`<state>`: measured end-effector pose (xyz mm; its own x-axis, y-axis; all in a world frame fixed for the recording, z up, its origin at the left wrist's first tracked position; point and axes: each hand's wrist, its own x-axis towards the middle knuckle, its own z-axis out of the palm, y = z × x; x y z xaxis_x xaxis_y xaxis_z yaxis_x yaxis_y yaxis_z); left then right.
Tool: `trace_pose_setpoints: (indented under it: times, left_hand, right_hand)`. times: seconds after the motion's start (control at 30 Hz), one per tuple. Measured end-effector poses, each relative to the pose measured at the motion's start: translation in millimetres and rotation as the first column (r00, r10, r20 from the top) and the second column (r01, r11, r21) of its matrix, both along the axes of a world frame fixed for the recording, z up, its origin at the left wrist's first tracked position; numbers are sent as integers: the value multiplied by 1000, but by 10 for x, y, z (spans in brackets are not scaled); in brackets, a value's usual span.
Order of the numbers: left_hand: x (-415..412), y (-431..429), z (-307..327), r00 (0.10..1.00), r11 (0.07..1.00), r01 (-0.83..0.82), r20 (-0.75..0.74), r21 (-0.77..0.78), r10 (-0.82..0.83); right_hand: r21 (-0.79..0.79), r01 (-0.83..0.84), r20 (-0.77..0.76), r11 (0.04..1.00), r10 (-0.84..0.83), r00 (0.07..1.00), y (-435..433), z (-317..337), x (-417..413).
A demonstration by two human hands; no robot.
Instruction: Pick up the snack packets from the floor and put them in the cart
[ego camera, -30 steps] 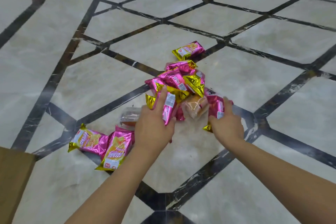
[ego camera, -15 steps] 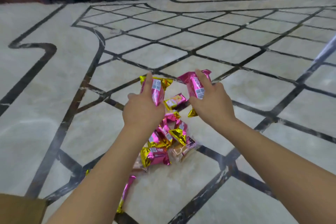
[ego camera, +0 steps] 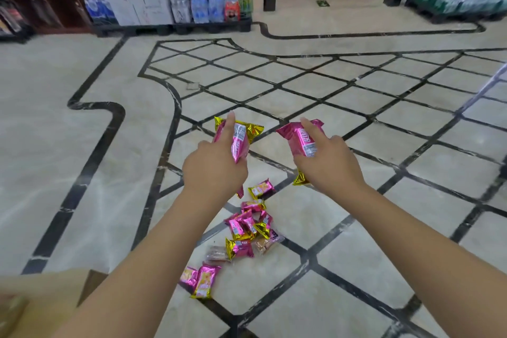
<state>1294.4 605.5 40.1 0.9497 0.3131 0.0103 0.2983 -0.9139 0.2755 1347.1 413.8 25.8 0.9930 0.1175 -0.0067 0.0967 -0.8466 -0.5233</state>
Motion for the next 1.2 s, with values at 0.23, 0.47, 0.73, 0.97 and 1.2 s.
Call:
trace_pose_setpoints:
  times: [0.23, 0.47, 0.73, 0.97, 1.2]
  left_hand:
    - [-691, -161, 1242, 997, 985, -56, 50, -163, 65]
    - [-1226, -448, 1739, 967, 964, -105, 201, -245, 157]
    - [-1852, -195, 1397, 992, 971, 122, 65, -205, -111]
    - [-2197, 108, 1131, 946, 922, 311, -14, -230, -323]
    - [-2506, -416, 1030, 760, 718, 616, 7, -324, -649]
  right_hand:
    - [63, 49, -81, 997, -44, 996, -404, 1172, -750]
    - [122, 120, -108, 985, -107, 988, -611, 1661, -1348]
    - [304, 345, -190, 888, -298, 935, -415, 1426, -2336]
    - [399, 658, -345, 639, -560, 753, -213, 1089, -3415]
    - [305, 853, -335, 424, -790, 513, -396, 1020, -4629]
